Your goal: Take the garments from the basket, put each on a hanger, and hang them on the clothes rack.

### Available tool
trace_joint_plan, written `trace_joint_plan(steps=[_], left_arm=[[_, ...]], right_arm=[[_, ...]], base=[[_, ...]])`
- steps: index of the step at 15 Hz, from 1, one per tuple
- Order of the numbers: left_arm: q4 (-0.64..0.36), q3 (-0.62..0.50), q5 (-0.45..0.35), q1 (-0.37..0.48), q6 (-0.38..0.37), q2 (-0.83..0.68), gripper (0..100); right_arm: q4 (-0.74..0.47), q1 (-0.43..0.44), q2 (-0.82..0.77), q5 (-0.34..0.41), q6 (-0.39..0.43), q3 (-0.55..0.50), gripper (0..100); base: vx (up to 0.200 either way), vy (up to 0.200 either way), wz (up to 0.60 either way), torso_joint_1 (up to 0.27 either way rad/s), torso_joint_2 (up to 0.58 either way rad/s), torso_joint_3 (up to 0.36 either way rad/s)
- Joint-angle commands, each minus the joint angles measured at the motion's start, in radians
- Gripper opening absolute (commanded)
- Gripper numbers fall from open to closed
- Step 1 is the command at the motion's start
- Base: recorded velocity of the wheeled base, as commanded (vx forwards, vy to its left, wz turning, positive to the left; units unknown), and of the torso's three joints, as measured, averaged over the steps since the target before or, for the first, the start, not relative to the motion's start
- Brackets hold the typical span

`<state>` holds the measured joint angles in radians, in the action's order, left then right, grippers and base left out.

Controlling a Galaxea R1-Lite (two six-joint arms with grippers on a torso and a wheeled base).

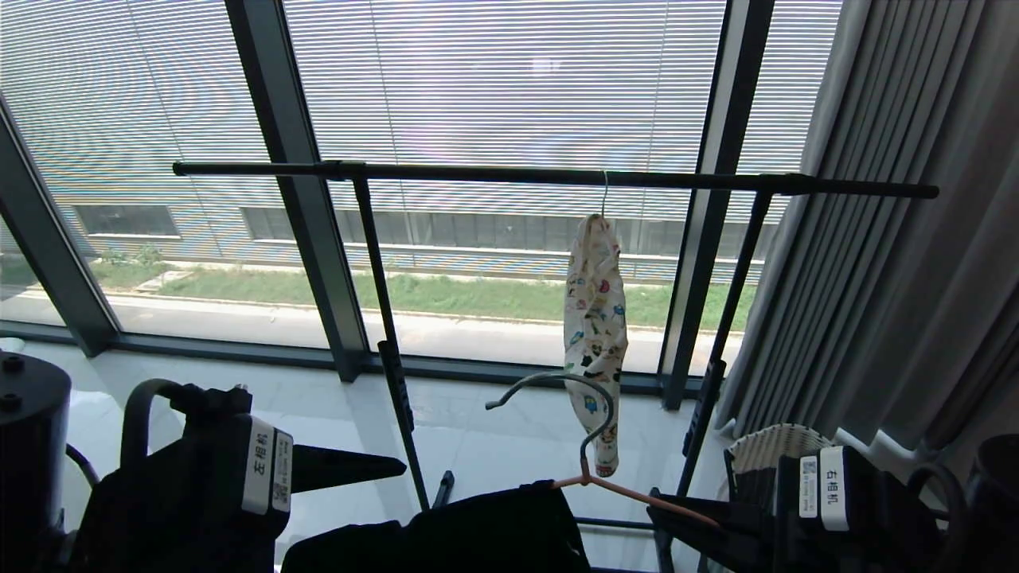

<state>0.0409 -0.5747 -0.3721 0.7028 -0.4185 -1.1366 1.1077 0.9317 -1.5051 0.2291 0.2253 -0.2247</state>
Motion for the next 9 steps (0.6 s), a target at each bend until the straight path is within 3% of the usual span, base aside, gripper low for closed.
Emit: trace_joint_plan(steps=[1,4,9], left_arm=[[0.027,0.006,-0.001,0.03,0.0,-0.035,100],[0.157,0.01,0.002,0.026,0.007,-0.112,100],[0.162,0.029,0.009,0.023,0.003,-0.124,100]], right_arm=[[0.0,0.03,0.005,-0.001,0.006,0.001,0],[0.0,0.073,0.006,-0.004,0.017,-0.013,0],[0.0,0.078,0.017,-0.01,0.017,-0.03,0]], base=[[0.0,0.0,0.0,0.0,0.0,0.0],[0.0,0.0,0.0,0.0,0.0,0.0],[0.0,0.0,0.0,0.0,0.0,0.0]])
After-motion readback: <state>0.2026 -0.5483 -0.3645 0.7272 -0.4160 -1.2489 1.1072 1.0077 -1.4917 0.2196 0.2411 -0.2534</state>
